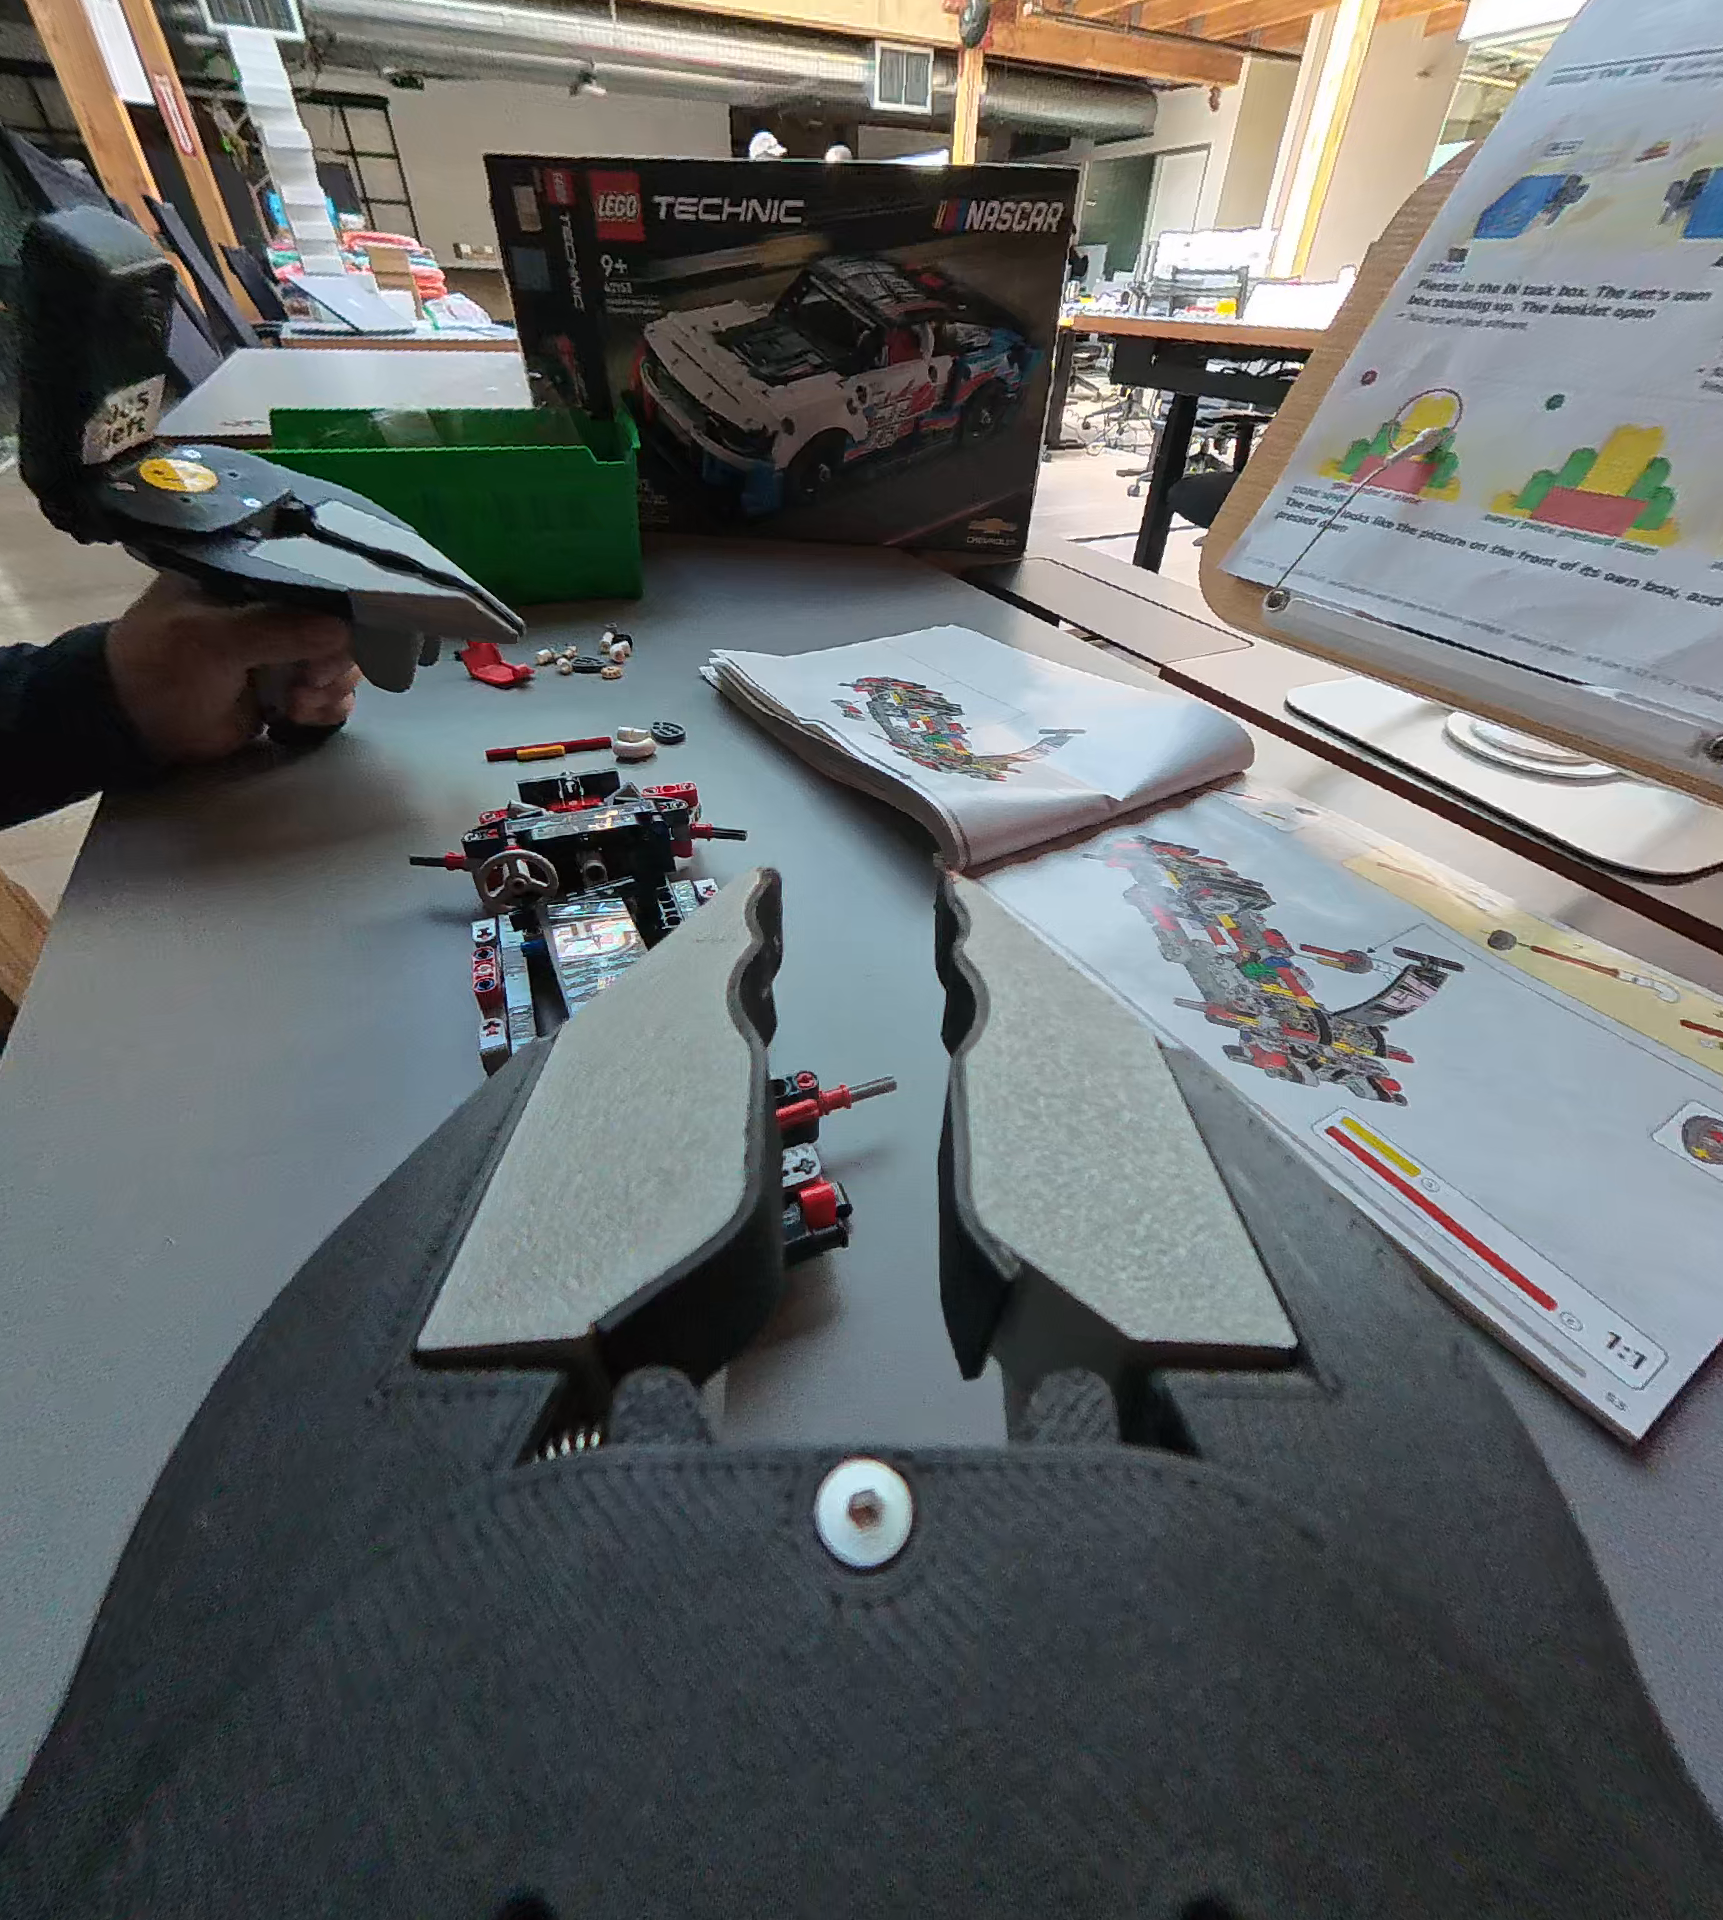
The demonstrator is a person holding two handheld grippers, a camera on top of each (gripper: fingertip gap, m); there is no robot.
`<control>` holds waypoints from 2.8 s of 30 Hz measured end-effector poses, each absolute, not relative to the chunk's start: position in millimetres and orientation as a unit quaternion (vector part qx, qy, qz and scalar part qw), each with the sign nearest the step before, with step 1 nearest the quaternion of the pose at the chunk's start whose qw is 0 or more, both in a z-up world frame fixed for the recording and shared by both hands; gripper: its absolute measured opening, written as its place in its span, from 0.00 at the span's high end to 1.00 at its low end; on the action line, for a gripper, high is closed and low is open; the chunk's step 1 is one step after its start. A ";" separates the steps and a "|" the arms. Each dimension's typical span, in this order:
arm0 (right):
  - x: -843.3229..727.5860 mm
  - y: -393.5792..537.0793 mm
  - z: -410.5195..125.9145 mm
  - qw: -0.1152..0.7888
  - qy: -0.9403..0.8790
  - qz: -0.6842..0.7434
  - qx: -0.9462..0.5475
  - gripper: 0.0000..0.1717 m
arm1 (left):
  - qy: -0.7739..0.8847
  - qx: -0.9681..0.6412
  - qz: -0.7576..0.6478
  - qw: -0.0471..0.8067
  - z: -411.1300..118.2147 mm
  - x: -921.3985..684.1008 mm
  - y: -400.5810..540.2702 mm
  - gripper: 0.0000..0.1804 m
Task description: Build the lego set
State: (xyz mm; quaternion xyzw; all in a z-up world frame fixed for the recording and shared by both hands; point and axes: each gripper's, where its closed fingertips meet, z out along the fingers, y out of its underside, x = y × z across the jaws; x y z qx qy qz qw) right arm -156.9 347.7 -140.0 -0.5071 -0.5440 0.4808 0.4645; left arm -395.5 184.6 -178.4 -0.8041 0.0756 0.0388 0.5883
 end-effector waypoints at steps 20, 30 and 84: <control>-146.8 347.1 -131.1 0.481 -0.532 0.484 -0.501 0.85 | 0.096 -0.888 -0.147 0.426 -227.5 -316.5 189.7 0.85; -130.7 360.8 -139.3 0.497 -0.558 0.428 -0.508 0.85 | 0.118 -0.891 -0.199 0.391 -234.3 -297.3 210.9 0.77; -103.0 414.3 -139.9 0.558 -0.469 0.381 -0.569 0.92 | 0.165 -0.797 -0.012 0.580 -174.8 -283.6 202.6 1.00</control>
